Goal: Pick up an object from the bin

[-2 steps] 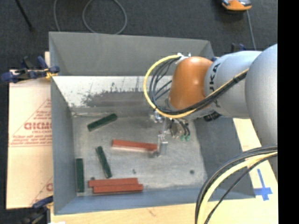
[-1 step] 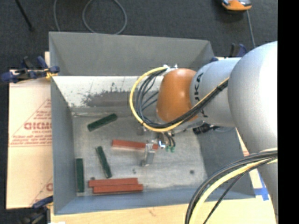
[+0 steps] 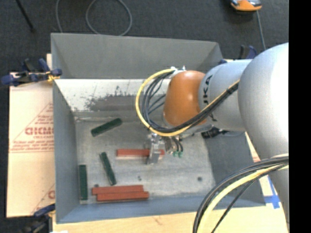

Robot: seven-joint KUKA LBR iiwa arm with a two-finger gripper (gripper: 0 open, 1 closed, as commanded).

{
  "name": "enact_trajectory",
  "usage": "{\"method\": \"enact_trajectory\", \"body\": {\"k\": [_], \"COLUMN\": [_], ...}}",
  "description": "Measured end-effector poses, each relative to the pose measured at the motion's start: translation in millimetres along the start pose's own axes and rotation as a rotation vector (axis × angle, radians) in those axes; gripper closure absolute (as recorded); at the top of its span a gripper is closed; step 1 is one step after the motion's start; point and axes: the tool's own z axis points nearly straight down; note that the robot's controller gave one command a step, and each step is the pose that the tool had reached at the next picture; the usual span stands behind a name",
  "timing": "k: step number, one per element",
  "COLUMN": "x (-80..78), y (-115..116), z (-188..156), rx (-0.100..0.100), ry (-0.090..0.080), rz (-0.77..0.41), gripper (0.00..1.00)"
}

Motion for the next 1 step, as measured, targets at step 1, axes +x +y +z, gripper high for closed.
{"method": "enact_trajectory", "body": {"k": [1], "x": [-7.2], "y": [-8.8], "z": [-196.6], "rx": [-0.001], "ry": [-0.007], "rz": [0.016], "gripper": [1.00]}}
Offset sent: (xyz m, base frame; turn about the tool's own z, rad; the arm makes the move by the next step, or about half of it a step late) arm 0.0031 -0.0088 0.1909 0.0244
